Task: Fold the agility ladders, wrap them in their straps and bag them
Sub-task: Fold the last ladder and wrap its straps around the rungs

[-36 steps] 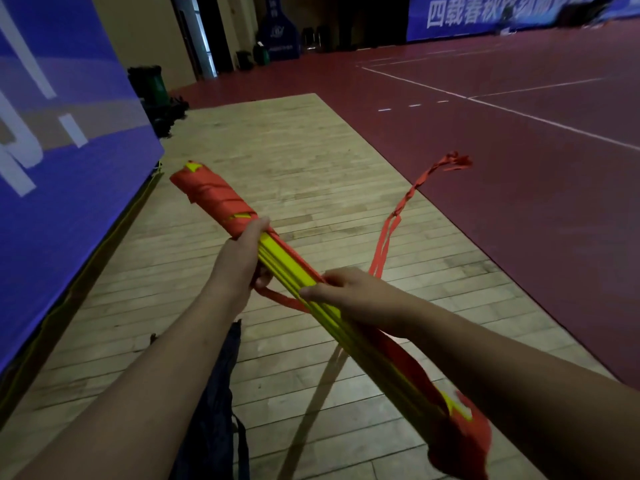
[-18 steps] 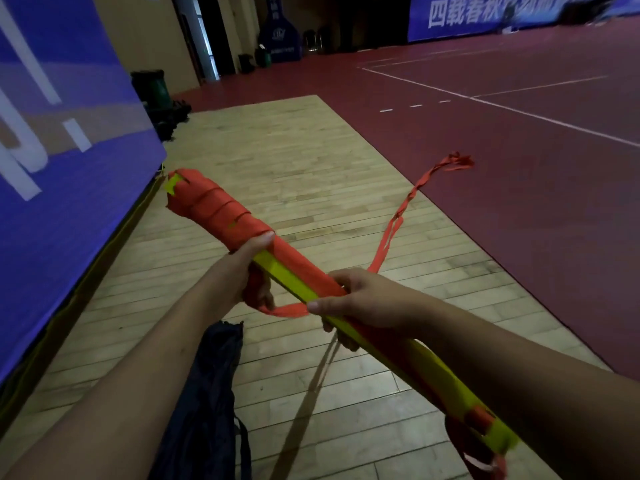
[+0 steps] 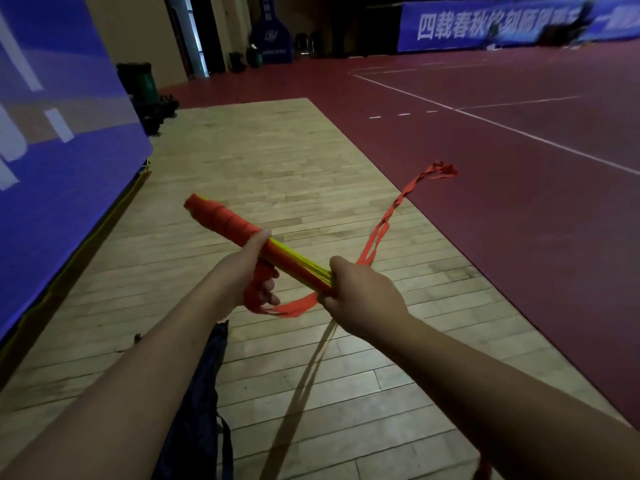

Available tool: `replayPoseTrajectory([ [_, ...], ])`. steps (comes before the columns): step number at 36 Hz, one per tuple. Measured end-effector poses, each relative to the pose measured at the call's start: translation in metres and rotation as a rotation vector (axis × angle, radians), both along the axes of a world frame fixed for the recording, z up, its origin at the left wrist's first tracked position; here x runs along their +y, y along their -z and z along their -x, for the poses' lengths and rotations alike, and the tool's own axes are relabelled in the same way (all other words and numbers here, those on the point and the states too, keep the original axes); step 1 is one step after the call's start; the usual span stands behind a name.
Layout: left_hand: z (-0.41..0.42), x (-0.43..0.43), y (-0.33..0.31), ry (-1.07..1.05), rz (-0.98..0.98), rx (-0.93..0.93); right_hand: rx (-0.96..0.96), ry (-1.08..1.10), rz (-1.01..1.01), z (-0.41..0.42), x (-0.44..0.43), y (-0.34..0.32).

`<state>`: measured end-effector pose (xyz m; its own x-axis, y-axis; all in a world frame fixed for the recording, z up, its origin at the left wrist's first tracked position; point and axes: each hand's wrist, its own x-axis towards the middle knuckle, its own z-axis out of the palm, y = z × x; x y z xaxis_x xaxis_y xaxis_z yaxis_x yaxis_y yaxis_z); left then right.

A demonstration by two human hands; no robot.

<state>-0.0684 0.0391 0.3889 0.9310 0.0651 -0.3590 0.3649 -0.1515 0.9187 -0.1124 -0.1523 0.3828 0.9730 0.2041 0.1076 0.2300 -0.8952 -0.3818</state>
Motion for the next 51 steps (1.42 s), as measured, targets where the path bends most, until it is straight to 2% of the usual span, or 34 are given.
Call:
replayPoseTrajectory([
  [2,0.003,-0.003,0.005,-0.001,0.053,-0.033,-0.047,0.028,0.095,0.005,0.002,0.0],
  [4,0.005,-0.009,0.007,-0.105,0.131,-0.08,-0.044,0.028,0.092,0.008,0.004,-0.001],
  [7,0.005,-0.016,0.0,-0.292,0.234,-0.171,0.127,-0.047,-0.116,0.007,0.006,-0.007],
  [11,0.003,-0.015,-0.008,-0.391,0.169,-0.294,0.424,-0.122,-0.34,0.006,0.005,-0.002],
  [16,0.003,-0.008,-0.013,-0.317,0.262,-0.4,0.781,-0.238,-0.82,0.001,-0.003,0.003],
  [20,0.002,0.0,-0.015,-0.203,0.363,-0.432,0.854,-0.353,-0.947,0.002,-0.008,-0.003],
  [22,-0.001,0.003,-0.015,-0.156,0.358,-0.425,0.787,-0.363,-0.957,0.003,-0.011,-0.006],
  [24,-0.005,0.008,-0.015,-0.11,0.313,-0.342,0.733,-0.359,-0.98,0.001,-0.014,-0.008],
  [27,-0.005,0.013,-0.012,0.046,0.052,-0.12,0.735,-0.314,-1.011,0.002,-0.016,-0.006],
  [30,0.003,0.005,-0.005,0.189,-0.16,-0.014,0.567,-0.212,-0.747,0.002,-0.015,0.004],
  [32,0.004,-0.002,0.001,0.185,-0.05,-0.007,0.366,-0.205,-0.454,-0.001,-0.013,0.011],
  [34,0.003,-0.011,0.008,0.086,0.085,-0.041,0.179,-0.191,-0.199,-0.003,-0.012,0.014],
  [36,0.001,-0.019,0.012,-0.026,0.157,-0.068,0.139,-0.199,-0.153,-0.003,-0.012,0.012],
  [40,0.0,-0.026,0.011,-0.132,0.242,-0.134,0.416,-0.165,-0.365,-0.008,-0.023,0.007],
  [43,0.001,-0.027,0.004,-0.115,0.336,-0.205,0.617,-0.119,-0.632,-0.012,-0.033,0.002],
  [45,0.002,-0.028,-0.002,-0.094,0.403,-0.248,0.791,-0.172,-0.821,-0.009,-0.039,-0.001],
  [46,0.002,-0.028,-0.005,-0.097,0.432,-0.264,0.852,-0.21,-0.851,-0.007,-0.04,-0.002],
  [48,0.001,-0.025,-0.008,-0.104,0.468,-0.287,0.885,-0.271,-0.851,-0.003,-0.04,-0.003],
  [51,0.002,-0.016,-0.01,-0.033,0.465,-0.281,0.766,-0.305,-0.865,-0.002,-0.038,-0.003],
])
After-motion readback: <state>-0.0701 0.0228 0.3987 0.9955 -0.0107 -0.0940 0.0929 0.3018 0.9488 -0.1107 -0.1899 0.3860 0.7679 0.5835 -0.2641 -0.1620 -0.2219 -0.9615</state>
